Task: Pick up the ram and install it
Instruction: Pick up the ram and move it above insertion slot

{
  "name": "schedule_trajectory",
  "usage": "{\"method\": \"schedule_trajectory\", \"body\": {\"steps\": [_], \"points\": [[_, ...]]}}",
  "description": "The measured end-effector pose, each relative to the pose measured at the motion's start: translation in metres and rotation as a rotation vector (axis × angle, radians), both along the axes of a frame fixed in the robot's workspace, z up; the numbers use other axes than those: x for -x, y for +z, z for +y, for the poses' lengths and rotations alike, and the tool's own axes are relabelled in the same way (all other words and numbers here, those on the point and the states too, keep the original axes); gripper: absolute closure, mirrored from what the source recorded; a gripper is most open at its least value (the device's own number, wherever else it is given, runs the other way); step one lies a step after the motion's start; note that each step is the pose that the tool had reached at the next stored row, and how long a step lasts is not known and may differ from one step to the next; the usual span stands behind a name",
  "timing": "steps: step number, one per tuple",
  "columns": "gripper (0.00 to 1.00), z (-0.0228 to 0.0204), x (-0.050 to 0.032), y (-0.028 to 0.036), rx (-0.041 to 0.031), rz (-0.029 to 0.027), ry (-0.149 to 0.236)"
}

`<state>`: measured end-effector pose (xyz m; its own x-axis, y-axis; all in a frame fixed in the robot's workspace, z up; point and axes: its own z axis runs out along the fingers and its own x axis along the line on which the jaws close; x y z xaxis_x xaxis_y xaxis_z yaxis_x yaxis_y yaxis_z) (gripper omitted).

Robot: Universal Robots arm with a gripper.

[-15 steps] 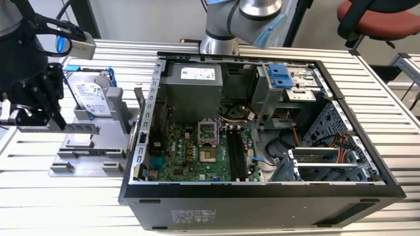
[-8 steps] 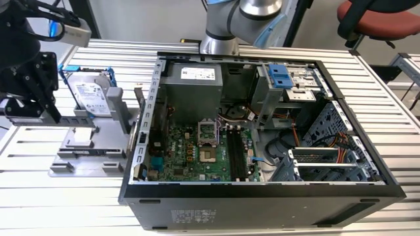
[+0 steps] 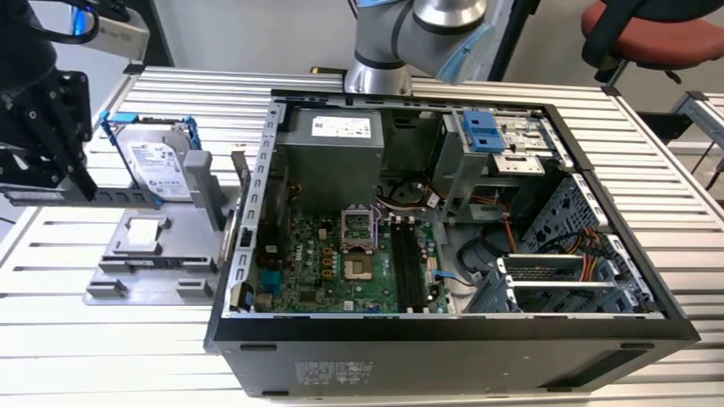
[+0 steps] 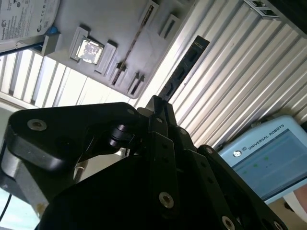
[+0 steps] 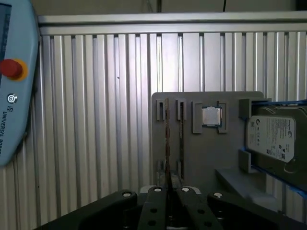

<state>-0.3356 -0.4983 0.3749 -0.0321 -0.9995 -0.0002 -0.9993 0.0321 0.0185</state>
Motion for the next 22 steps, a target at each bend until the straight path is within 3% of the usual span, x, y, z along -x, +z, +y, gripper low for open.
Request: {"method": "schedule_trajectory", "body": {"steps": [2,11,22], "points": [[1.00,0.0000,0.0000,0.0037,0.0000,0.0001,0.000],[1.00,0.0000,-0.0009,0.0045,0.0002,0.0002,0.000],[1.00,0.0000,-0.0194,0.0043,-0.0001,0.0009,0.010]]}}
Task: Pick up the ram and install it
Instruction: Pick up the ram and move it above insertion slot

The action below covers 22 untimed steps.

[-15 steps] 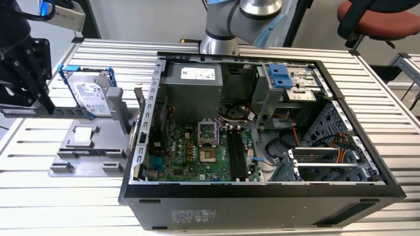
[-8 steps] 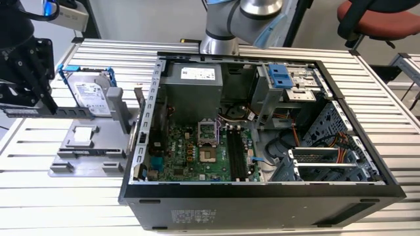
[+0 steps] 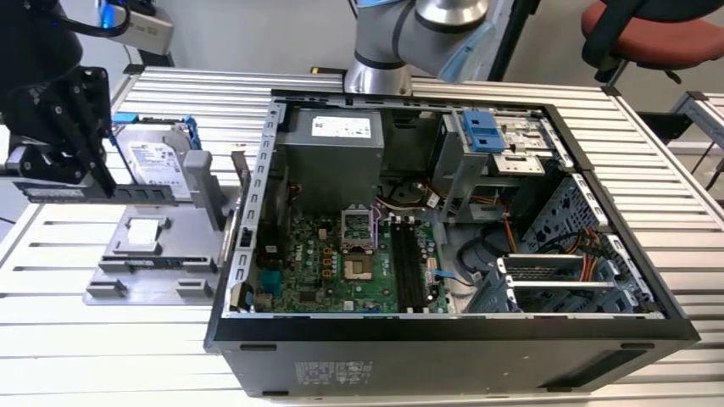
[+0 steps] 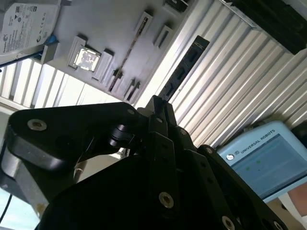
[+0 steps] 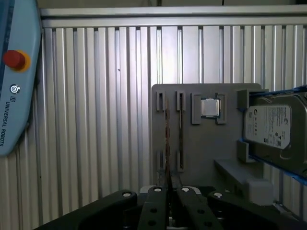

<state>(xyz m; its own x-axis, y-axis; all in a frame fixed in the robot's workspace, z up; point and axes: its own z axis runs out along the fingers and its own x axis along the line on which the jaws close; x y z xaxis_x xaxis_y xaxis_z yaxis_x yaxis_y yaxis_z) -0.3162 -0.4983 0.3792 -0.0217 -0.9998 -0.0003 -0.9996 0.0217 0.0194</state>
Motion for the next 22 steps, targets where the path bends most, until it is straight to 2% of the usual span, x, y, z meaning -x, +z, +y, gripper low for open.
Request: {"method": "schedule_trajectory", "body": {"steps": [4,9,22], "points": [[1.00,0.0000,-0.0064,0.0000,0.0000,0.0002,0.020],[1.00,0.0000,-0.0172,-0.0001,-0.0001,0.0034,0.022],[1.00,0.0000,-0.0507,0.0000,-0.0001,0.0130,0.028]]}}
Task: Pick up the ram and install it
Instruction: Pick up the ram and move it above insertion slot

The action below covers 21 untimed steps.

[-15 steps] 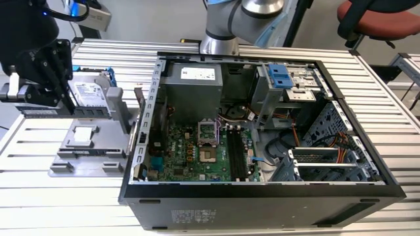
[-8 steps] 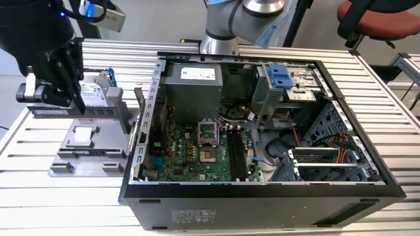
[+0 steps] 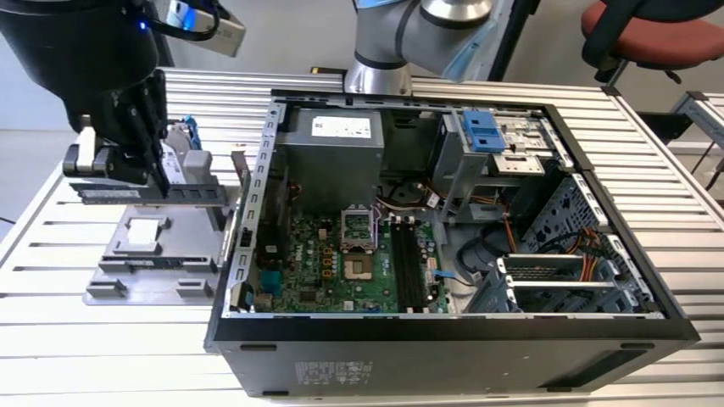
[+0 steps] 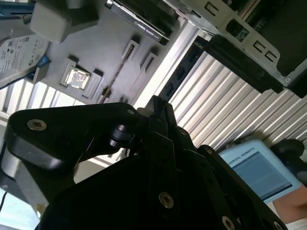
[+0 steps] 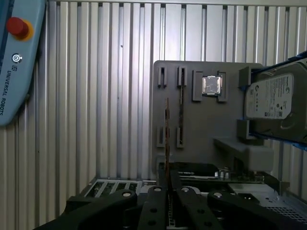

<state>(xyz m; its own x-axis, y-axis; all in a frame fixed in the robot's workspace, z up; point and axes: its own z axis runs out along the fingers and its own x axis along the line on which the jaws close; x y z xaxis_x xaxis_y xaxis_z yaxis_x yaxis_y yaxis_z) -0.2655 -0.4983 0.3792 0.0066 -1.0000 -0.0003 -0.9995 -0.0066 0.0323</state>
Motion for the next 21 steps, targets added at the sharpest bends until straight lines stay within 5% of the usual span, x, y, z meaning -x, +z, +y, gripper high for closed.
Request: {"method": "schedule_trajectory", "body": {"steps": [21], "points": [[1.00,0.0000,-0.0545,0.0000,0.0000,0.0130,0.009]]}}
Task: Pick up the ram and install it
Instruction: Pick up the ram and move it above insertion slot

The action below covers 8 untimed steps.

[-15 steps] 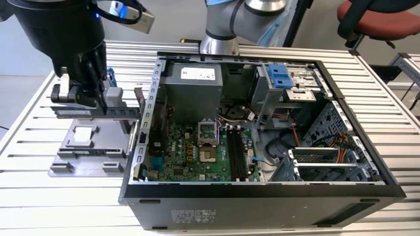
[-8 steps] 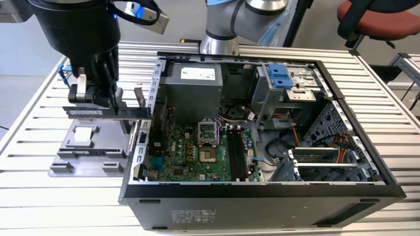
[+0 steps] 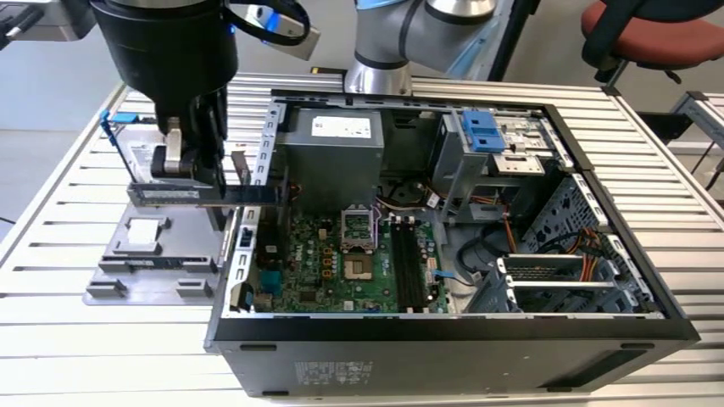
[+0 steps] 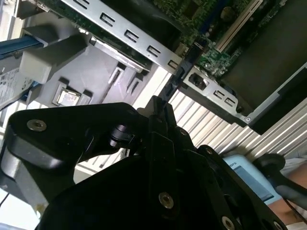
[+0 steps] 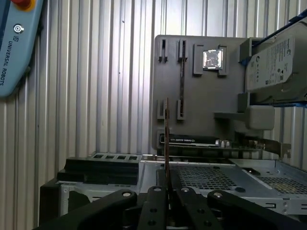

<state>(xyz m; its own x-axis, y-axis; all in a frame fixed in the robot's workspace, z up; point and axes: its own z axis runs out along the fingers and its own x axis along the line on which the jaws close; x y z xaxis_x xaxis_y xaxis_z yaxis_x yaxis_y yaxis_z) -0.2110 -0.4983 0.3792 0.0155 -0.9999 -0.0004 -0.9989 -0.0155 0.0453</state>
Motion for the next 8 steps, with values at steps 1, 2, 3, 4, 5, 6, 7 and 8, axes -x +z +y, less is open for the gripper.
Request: {"method": "schedule_trajectory", "body": {"steps": [1,2,3,4,5,6,7,8], "points": [[1.00,0.0000,-0.0024,0.0000,0.0000,0.0006,0.000],[1.00,0.0000,-0.0046,0.0000,0.0000,0.0011,0.001],[1.00,0.0000,-0.0068,0.0000,0.0000,0.0015,0.001],[1.00,0.0000,-0.0089,0.0000,0.0000,0.0020,0.002],[1.00,0.0000,-0.0115,0.0000,0.0000,0.0028,0.002],[1.00,0.0000,-0.0140,0.0000,0.0000,0.0036,0.003],[1.00,0.0000,-0.0170,0.0000,0.0001,0.0047,0.003],[1.00,0.0000,-0.0197,0.0000,0.0001,0.0057,0.004]]}}
